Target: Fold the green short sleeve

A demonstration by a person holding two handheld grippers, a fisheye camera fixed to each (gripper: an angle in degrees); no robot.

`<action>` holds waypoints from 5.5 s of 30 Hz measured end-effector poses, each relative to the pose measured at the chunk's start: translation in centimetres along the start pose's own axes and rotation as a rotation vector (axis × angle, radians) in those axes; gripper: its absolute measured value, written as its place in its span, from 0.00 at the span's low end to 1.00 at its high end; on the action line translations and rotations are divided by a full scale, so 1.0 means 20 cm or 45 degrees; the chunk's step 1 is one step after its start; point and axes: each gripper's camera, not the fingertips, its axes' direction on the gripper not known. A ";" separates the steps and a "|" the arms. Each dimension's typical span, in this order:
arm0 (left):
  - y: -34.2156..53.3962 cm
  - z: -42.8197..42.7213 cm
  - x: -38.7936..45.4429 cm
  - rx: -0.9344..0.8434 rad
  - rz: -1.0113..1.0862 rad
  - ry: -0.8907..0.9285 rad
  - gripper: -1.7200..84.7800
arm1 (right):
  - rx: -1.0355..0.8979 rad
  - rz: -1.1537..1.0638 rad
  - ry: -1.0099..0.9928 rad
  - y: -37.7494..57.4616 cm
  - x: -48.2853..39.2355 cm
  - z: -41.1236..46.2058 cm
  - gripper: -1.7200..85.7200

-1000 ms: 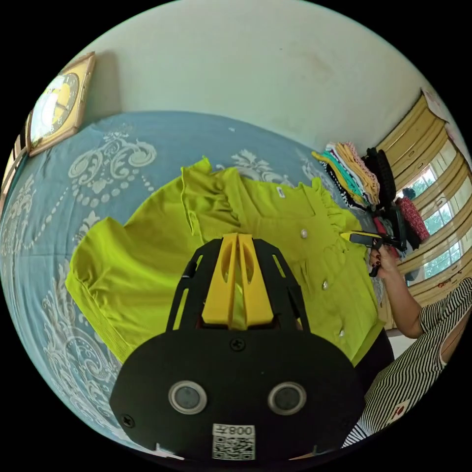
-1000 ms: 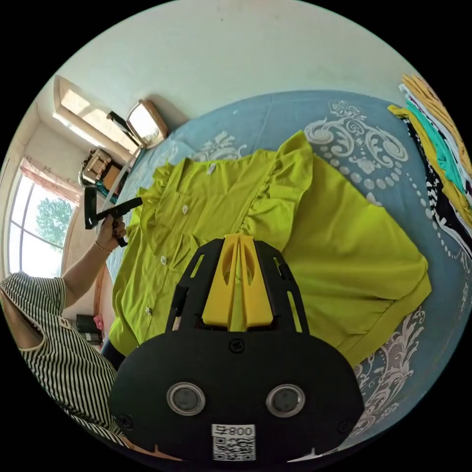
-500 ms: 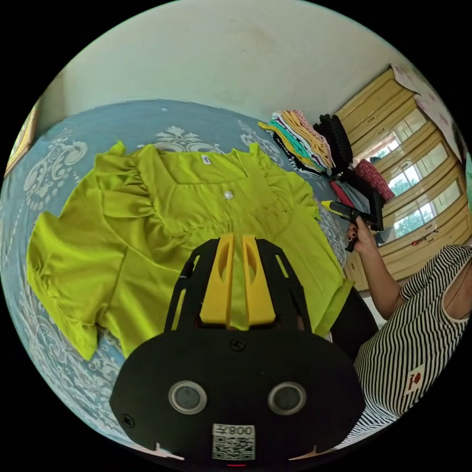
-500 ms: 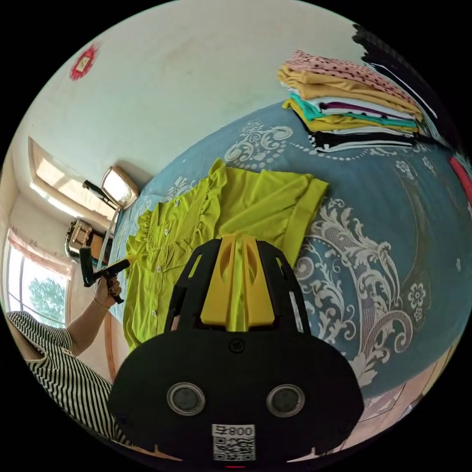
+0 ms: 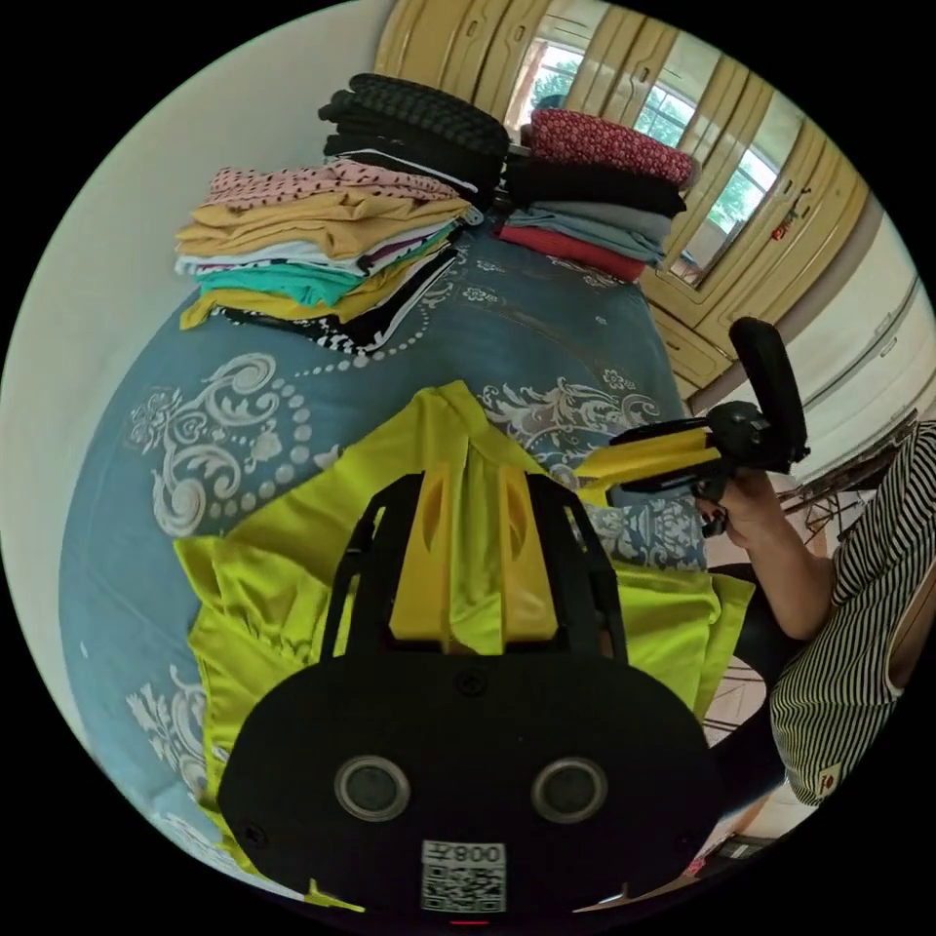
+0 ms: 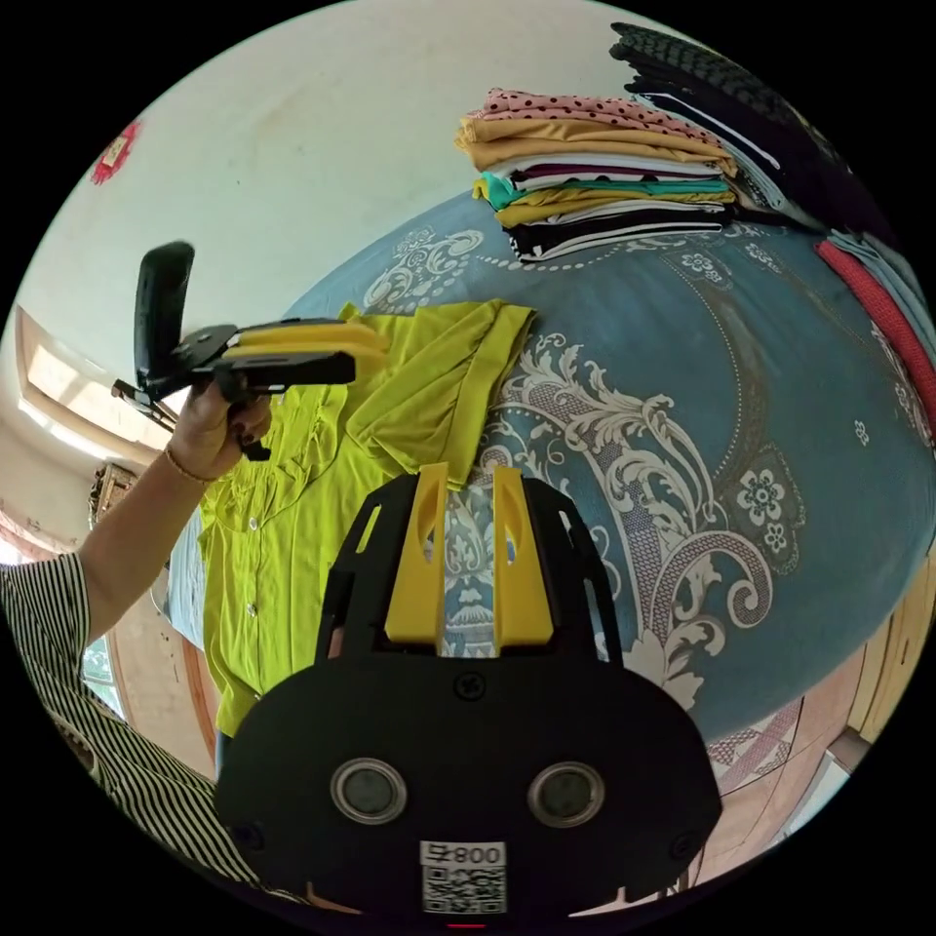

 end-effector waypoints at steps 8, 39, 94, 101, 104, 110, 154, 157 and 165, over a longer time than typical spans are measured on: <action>-0.80 0.23 -0.02 -0.192 0.179 -0.057 0.10 | -0.034 -0.043 0.016 0.13 0.03 0.07 0.10; -0.76 -0.50 -0.68 0.221 -0.136 0.185 0.03 | 0.284 -0.243 -0.386 0.42 -0.25 -0.15 0.02; -0.56 0.01 -1.12 0.159 -0.385 0.179 0.03 | 0.024 -0.222 -0.204 0.00 -0.65 0.02 0.03; -0.56 0.19 -1.05 0.045 -0.382 0.203 0.03 | -0.021 -0.084 -0.242 -0.07 -0.48 0.00 0.02; -0.52 0.15 -1.01 0.074 -0.379 0.181 0.04 | 0.054 -0.099 -0.197 -0.09 -0.48 -0.07 0.02; -0.33 0.01 -0.90 0.148 -0.412 0.095 0.06 | 0.114 -0.318 -0.310 -0.14 -0.60 -0.13 0.04; 1.50 0.43 0.28 0.106 -0.429 0.201 0.02 | -0.150 -0.355 -0.096 -0.98 -1.01 -0.33 0.02; 1.70 0.37 0.33 0.203 -0.490 0.260 0.02 | -0.116 -0.357 -0.084 -1.06 -1.07 -0.39 0.02; 2.68 0.19 0.67 0.333 -0.856 0.282 0.02 | 0.066 -0.145 -0.331 -1.25 -1.04 -0.56 0.02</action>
